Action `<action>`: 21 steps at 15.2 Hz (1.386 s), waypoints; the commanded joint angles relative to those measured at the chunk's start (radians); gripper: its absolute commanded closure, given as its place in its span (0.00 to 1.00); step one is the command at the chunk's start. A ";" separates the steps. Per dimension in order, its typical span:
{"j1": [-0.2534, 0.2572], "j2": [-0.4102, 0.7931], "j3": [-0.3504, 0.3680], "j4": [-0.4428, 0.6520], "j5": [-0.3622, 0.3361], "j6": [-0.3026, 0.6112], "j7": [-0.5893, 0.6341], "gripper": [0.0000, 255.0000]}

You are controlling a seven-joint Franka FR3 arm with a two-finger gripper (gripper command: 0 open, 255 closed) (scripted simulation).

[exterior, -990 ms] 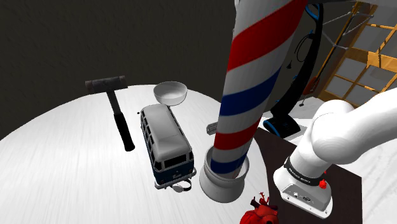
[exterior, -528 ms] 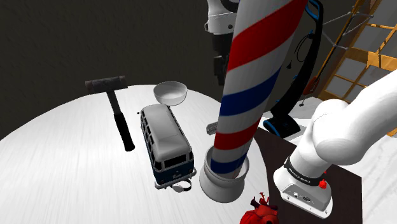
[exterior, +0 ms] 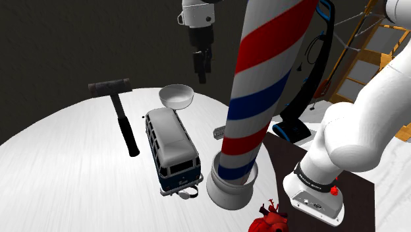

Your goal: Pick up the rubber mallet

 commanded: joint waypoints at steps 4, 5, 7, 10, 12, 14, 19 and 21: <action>0.042 0.131 0.040 0.162 -0.006 0.006 -0.072 0.00; 0.050 0.158 0.048 0.199 -0.008 0.003 -0.085 0.00; 0.068 0.211 0.065 0.275 -0.015 -0.006 -0.111 0.00; 0.096 0.291 0.093 0.395 -0.028 -0.024 -0.149 0.00; 0.117 0.346 0.111 0.480 -0.040 -0.041 -0.173 0.00; 0.140 0.402 0.130 0.570 -0.053 -0.061 -0.197 0.00; 0.212 0.558 0.173 0.831 -0.100 -0.133 -0.256 0.00; 0.242 0.614 0.184 0.927 -0.118 -0.165 -0.276 0.00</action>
